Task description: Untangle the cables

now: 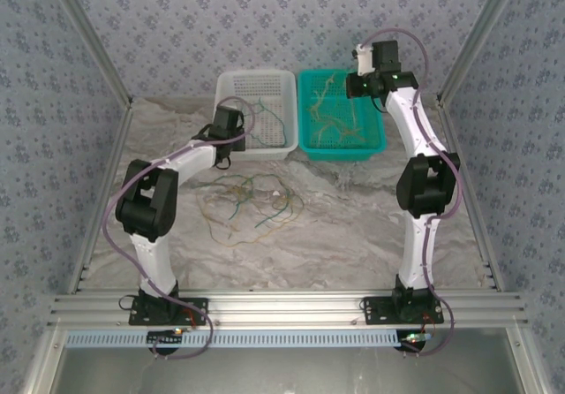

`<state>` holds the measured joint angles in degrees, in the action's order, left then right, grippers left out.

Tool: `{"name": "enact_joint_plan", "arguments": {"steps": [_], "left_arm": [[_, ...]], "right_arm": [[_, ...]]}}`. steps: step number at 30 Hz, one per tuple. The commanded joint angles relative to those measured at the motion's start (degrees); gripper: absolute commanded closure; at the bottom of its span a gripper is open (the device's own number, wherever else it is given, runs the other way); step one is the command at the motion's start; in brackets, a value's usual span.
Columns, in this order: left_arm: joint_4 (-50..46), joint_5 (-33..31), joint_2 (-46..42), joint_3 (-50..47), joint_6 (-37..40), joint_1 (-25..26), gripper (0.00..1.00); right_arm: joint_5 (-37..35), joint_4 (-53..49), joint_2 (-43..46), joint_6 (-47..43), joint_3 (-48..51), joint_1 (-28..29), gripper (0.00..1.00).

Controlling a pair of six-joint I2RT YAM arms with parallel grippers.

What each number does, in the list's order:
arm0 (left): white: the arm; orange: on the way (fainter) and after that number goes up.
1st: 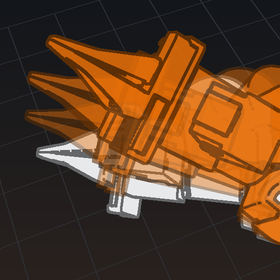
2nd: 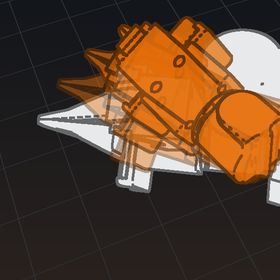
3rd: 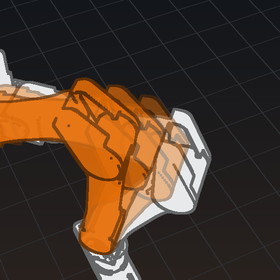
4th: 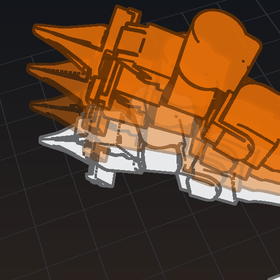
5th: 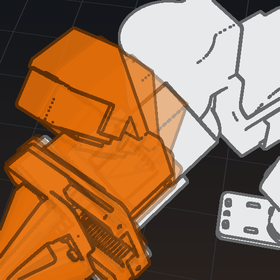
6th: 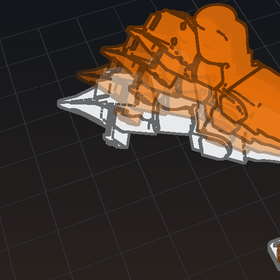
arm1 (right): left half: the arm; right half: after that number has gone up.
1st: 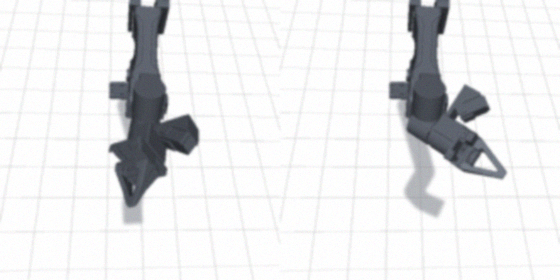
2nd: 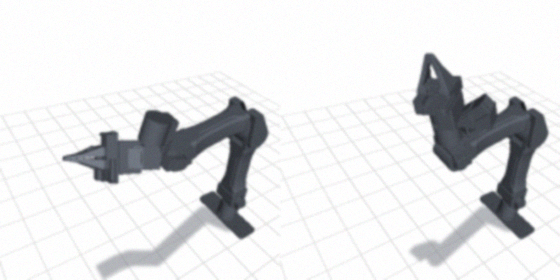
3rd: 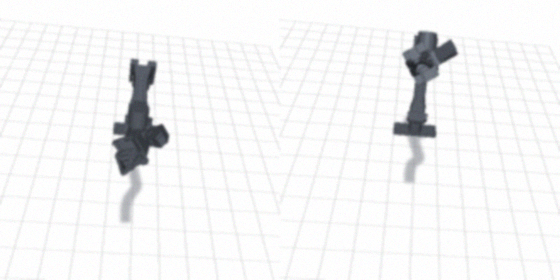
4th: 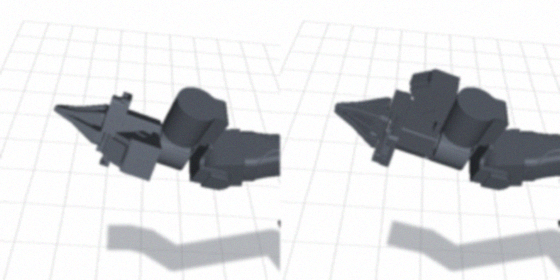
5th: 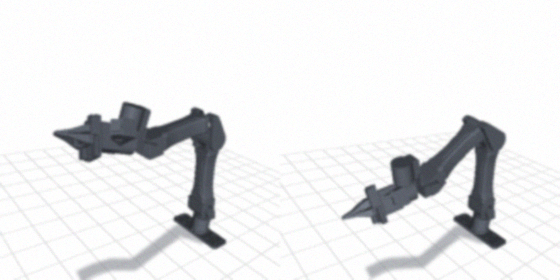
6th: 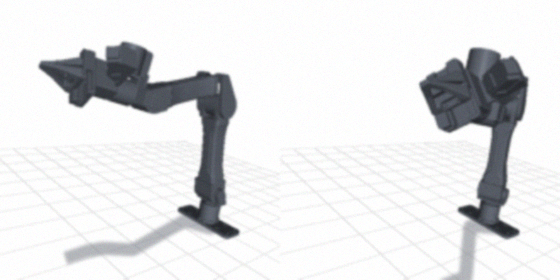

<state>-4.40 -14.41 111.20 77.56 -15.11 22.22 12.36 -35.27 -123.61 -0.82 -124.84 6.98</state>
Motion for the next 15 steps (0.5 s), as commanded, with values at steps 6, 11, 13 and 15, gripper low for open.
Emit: {"name": "enact_joint_plan", "arguments": {"steps": [6,11,13,15], "left_arm": [[-0.46,-0.93,-1.18,1.34,1.26,2.10,0.49],[-1.65,-0.69,-9.88,-1.47,2.01,2.30,0.43],[-1.75,0.14,-13.60,-2.76,2.53,2.30,0.42],[-2.19,-0.24,-16.99,-3.90,2.51,2.30,0.40]], "right_arm": [[-3.04,-2.50,-3.83,4.60,-2.15,-1.34,1.00],[-2.82,-3.20,-5.68,5.20,-3.77,-1.87,1.00],[-2.17,-4.81,-6.95,5.72,-5.99,-1.99,1.00],[-2.02,-6.00,-7.75,5.83,-7.08,-1.88,1.00]]}}
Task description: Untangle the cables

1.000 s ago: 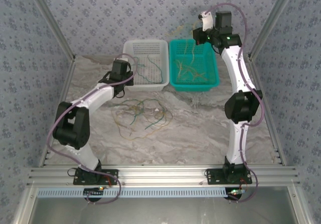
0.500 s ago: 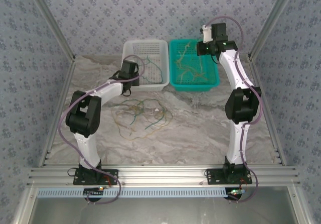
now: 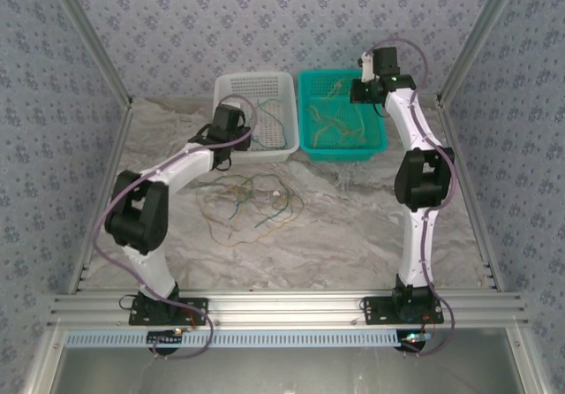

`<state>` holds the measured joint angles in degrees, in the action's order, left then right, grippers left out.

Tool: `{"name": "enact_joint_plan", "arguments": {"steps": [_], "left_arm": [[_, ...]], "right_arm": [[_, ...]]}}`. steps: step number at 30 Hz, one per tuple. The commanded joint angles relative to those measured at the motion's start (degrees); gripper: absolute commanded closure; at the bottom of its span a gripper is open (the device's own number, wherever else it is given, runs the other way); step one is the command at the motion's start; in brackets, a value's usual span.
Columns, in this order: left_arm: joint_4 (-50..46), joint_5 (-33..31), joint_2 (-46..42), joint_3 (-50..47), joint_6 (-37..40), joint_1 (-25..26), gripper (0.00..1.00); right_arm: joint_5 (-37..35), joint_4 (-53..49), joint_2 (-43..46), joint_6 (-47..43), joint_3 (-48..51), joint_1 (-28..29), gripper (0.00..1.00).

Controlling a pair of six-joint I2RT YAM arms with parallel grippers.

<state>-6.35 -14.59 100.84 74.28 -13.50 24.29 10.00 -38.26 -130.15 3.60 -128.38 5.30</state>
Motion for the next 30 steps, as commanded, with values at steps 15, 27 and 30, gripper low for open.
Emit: {"name": "enact_joint_plan", "arguments": {"steps": [15,27,30], "left_arm": [[6.96,0.40,-28.92,-21.23,-4.35,3.70,0.38],[-1.01,-0.89,-31.18,-25.80,-7.65,3.64,0.37],[-2.18,-1.85,-33.80,-28.47,-9.77,3.73,0.37]], "right_arm": [[1.17,-3.96,-9.10,1.39,-3.20,1.83,1.00],[-11.52,-3.59,6.03,1.15,1.85,7.66,0.24],[-15.04,-2.98,12.37,2.14,7.40,9.39,0.24]]}}
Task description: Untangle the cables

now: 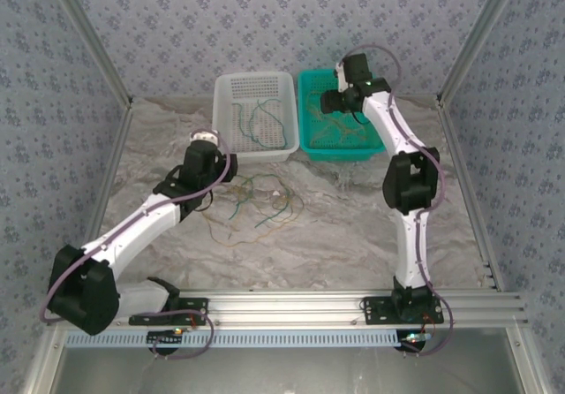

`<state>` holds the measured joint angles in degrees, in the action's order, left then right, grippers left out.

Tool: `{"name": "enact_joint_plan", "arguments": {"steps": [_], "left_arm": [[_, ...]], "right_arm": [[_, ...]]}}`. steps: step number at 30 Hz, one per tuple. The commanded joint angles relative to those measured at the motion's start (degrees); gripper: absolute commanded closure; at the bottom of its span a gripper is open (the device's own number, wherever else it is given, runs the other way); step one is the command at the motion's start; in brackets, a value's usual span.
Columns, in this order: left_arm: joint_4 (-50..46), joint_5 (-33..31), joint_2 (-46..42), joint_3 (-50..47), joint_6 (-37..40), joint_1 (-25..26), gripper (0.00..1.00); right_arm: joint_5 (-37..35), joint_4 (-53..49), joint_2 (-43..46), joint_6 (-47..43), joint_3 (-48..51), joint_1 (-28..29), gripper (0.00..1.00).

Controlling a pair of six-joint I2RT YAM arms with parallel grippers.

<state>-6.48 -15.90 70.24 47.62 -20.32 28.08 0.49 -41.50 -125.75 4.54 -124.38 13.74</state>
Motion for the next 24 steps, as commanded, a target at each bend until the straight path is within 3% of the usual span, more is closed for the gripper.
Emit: {"name": "enact_joint_plan", "arguments": {"steps": [1,5,9,14,17,21,24], "left_arm": [[-2.50,-0.71,-3.96,-2.57,-3.67,0.00,0.36],[-4.82,0.06,-6.68,-6.16,-6.88,1.31,0.36],[-7.76,2.93,-5.98,-8.47,-9.63,2.83,0.37],[-7.09,8.54,-3.21,-10.41,-8.16,4.06,0.38],[-5.40,12.48,0.51,-8.98,-3.06,6.62,0.39],[-1.84,16.43,6.76,-6.93,2.59,10.98,0.38],[1.84,20.39,11.61,-5.56,4.00,13.07,0.37]], "right_arm": [[-5.93,2.35,11.19,1.50,6.99,1.65,0.24],[-1.42,22.64,26.91,4.15,31.52,6.07,0.25],[6.61,44.33,36.92,4.04,55.18,11.83,0.24],[10.54,52.54,38.21,5.75,71.40,18.17,0.26],[6.19,55.88,39.22,5.48,79.02,21.71,0.28],[-0.50,70.34,44.00,5.42,91.60,22.87,0.27],[-2.21,69.59,43.72,5.10,92.02,21.95,0.26]]}}
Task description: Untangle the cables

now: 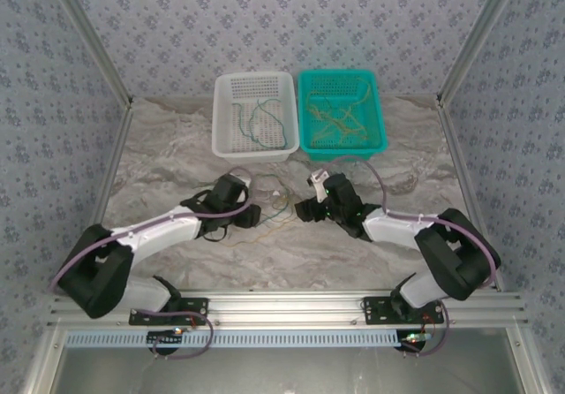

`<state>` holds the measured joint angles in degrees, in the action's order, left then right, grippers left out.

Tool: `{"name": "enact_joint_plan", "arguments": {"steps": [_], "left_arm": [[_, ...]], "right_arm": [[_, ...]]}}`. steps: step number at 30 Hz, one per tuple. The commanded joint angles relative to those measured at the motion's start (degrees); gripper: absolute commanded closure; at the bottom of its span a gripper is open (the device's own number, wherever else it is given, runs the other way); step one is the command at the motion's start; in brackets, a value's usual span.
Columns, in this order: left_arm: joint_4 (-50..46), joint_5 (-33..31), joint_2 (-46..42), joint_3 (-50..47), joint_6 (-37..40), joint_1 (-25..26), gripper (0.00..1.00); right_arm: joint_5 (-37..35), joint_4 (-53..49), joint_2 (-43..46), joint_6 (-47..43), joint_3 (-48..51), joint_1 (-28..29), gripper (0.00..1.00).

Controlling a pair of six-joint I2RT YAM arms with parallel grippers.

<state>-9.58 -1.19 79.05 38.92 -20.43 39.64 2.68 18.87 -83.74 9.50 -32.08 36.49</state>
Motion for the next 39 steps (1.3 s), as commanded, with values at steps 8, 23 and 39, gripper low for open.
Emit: {"name": "enact_joint_plan", "arguments": {"steps": [8,23,39], "left_arm": [[6.54,6.60,14.12,9.21,6.77,5.59,0.47],[4.53,4.48,14.87,11.20,8.03,5.59,0.95],[7.24,11.84,-13.23,6.72,10.34,1.90,1.00]], "right_arm": [[-7.24,10.00,2.49,0.84,1.18,-0.79,0.27],[-10.58,9.12,6.69,-0.57,1.58,-0.98,0.26],[-4.45,7.24,18.99,-1.09,2.14,-3.38,0.24]]}}
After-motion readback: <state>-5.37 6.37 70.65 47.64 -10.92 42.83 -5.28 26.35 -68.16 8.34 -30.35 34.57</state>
